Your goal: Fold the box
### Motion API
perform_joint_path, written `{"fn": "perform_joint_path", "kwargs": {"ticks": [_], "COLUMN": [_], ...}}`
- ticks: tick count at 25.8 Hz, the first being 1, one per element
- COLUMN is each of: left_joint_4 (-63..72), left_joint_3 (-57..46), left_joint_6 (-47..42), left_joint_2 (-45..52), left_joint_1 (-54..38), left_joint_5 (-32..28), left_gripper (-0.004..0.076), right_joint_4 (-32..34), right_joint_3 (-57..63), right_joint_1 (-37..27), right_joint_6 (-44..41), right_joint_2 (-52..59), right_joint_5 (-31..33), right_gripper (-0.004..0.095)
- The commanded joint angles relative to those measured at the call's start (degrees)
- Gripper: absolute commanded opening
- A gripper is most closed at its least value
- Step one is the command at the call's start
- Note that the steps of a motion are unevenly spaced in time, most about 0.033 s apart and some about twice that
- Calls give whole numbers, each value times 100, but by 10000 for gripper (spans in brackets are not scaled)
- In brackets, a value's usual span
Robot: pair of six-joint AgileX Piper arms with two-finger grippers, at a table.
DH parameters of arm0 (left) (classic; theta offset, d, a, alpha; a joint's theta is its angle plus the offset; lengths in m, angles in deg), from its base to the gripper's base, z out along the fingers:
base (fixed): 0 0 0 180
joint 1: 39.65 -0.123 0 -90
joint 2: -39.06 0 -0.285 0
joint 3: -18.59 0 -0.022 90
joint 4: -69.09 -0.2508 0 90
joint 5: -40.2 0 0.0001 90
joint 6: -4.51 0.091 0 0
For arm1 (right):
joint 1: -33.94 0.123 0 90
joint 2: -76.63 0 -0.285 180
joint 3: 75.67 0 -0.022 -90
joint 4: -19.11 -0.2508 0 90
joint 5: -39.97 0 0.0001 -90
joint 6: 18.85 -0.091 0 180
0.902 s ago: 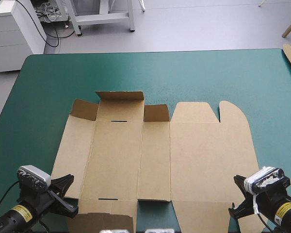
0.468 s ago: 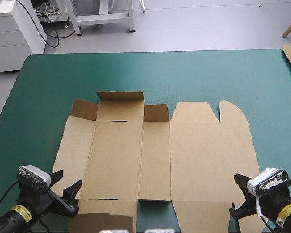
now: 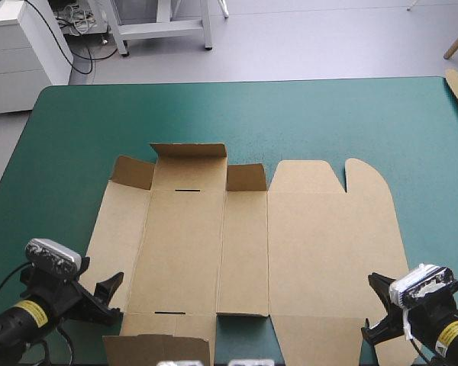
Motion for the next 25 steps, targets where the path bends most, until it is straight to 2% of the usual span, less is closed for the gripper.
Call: {"fn": "perform_joint_path", "kwargs": {"ticks": [1,11,19,23,24,25], "left_joint_4": [-365,-792,-822,-598,-53,229], "left_joint_3": [830,2822,3329,3329,3329,3329], "left_joint_6": [-563,-649,-425,-53,528,804], "left_joint_2": [-821,-3293,-3958,-3958,-3958,-3958], "left_joint_1": [39,39,-20,-1237,-1895,-2164], "left_joint_5": [73,2345,2330,2330,2330,2330], "left_gripper": [493,493,493,493,491,490], "right_joint_4": [62,49,24,24,24,24], "right_joint_3": [-135,-135,-135,-135,-135,-135], "right_joint_1": [-15,-15,-15,-15,-15,-15], "right_joint_6": [-6,-6,34,44,44,44], "right_joint_2": [-61,-61,-61,-61,-61,-61], "right_joint_5": [-415,-415,-415,-415,-415,-415], "right_gripper": [-20,-21,-21,-21,-22,-21]}}
